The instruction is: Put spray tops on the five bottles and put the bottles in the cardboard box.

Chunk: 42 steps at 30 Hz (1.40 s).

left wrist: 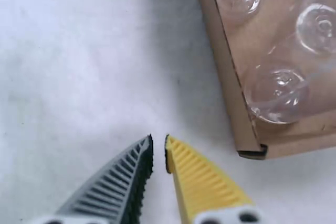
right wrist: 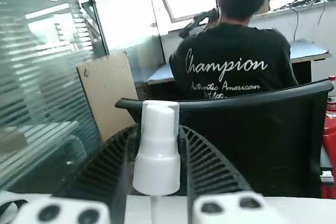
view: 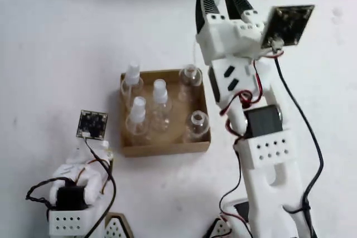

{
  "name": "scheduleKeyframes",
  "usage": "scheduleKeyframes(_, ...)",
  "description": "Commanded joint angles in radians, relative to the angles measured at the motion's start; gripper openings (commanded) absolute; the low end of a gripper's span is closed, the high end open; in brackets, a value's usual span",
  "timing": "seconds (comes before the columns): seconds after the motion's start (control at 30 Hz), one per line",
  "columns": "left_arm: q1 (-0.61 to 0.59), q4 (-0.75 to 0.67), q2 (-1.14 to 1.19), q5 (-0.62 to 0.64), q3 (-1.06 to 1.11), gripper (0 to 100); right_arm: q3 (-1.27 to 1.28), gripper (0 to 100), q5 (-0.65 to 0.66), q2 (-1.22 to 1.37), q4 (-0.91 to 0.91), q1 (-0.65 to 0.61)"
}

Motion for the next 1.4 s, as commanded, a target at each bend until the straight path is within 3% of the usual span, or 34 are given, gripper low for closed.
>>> scheduleKeyframes(0.0,0.012,0.005,-0.008,-0.005,0.002,5,0.127,1.6,-0.052,-0.105,-0.179,-0.004)
scheduleKeyframes(0.33,0.013,0.005,-0.008,-0.005,0.002,5,0.471,1.6,0.023,-0.133,-0.618,-0.005)
scheduleKeyframes(0.67,0.013,0.005,-0.008,-0.005,0.002,5,0.459,1.6,0.015,0.058,-0.746,0.022)
scheduleKeyframes(1.37,0.013,0.005,-0.008,-0.005,0.002,5,0.512,1.6,0.015,0.101,-0.75,0.022)
